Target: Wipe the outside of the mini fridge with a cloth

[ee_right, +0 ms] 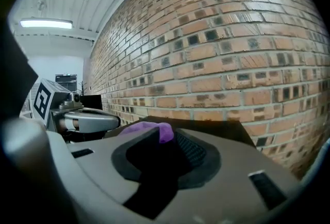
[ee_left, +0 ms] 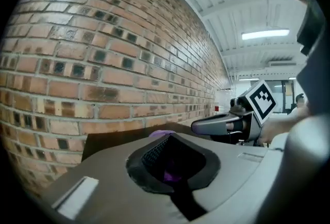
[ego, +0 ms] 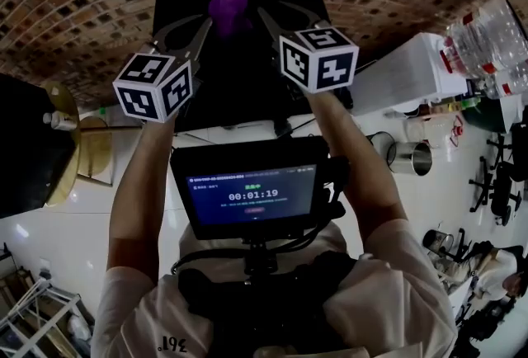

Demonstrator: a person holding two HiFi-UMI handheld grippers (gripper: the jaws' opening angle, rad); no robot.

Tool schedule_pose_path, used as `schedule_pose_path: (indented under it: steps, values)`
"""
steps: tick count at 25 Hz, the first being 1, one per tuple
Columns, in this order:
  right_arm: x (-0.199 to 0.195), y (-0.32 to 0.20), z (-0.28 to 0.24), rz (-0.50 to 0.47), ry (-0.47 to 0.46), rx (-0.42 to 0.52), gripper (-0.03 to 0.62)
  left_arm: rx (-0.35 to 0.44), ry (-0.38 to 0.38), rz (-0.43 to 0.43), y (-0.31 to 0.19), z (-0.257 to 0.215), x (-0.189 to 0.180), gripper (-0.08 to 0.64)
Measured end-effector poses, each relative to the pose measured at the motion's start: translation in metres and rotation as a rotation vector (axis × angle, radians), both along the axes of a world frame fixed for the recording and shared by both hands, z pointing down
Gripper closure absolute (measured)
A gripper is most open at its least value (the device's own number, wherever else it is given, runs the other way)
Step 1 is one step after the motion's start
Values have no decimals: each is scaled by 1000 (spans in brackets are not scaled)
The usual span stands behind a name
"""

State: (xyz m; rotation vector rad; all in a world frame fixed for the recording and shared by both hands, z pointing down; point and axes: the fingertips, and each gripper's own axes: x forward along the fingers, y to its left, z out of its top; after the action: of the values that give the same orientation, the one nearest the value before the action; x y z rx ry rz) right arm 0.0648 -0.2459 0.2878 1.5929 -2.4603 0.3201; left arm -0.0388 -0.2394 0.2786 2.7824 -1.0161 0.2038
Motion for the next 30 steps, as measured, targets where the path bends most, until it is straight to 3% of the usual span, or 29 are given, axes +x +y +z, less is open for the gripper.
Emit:
schedule_pose_path:
  steps: [11, 16, 18, 20, 30]
  values:
    - [-2, -4, 4, 5, 6, -25, 503, 6, -22, -18, -5, 3, -1, 554]
    - [-2, -6, 8, 17, 13, -24, 459, 8, -20, -10, -7, 7, -1, 554]
    - [-8, -5, 14, 11, 9, -36, 461, -1, -25, -17, -4, 10, -6, 554]
    - [-9, -3, 14, 4, 7, -43, 503, -4, -29, -26, -2, 9, -7, 554]
    - [7, -5, 4, 37, 14, -37, 525, 4, -24, -14, -4, 1, 5, 554]
